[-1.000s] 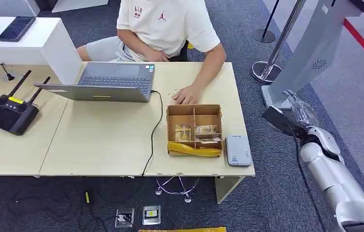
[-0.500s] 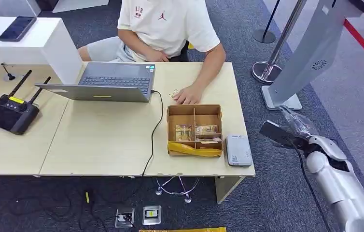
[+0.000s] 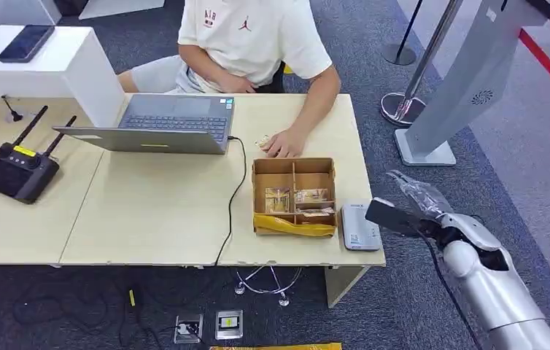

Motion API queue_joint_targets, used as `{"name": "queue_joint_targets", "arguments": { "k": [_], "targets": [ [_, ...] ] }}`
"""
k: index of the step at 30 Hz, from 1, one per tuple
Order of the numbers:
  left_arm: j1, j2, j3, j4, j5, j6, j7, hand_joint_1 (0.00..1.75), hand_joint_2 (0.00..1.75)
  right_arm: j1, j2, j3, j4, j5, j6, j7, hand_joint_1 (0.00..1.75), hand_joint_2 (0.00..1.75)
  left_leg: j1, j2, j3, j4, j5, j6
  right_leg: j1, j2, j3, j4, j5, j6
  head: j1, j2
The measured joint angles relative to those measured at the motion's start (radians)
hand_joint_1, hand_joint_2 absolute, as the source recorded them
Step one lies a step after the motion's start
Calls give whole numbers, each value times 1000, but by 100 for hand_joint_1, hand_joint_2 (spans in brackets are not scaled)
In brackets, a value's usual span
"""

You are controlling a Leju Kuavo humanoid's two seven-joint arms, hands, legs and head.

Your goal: Pass the card to the sensor for recognition and then transmit it.

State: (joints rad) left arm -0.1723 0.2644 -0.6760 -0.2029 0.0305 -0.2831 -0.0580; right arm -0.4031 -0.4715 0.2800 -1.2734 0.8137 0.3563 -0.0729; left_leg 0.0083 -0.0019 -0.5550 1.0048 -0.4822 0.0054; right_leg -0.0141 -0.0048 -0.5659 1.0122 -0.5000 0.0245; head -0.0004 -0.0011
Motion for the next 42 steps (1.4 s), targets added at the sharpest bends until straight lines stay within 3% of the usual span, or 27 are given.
{"name": "queue_joint_targets", "arguments": {
  "k": [10,18,42],
  "targets": [
    [-3,-5,0,0,0,0,0,0,0,48,38,32,-53,24,-139,-12,0,175,0,0,0,0,0,0,0,0,0,0,0,0,0,0],
    [-3,-10,0,0,-3,0,0,0,0,56,91,66,-54,39,-209,-45,0,175,0,0,0,0,0,0,0,1,0,0,0,0,0,0],
    [-5,-32,0,0,-21,0,0,0,0,12,247,174,-3,95,-302,-104,0,175,0,0,0,0,0,0,0,0,0,0,0,-1,0,0]
  ]
}}
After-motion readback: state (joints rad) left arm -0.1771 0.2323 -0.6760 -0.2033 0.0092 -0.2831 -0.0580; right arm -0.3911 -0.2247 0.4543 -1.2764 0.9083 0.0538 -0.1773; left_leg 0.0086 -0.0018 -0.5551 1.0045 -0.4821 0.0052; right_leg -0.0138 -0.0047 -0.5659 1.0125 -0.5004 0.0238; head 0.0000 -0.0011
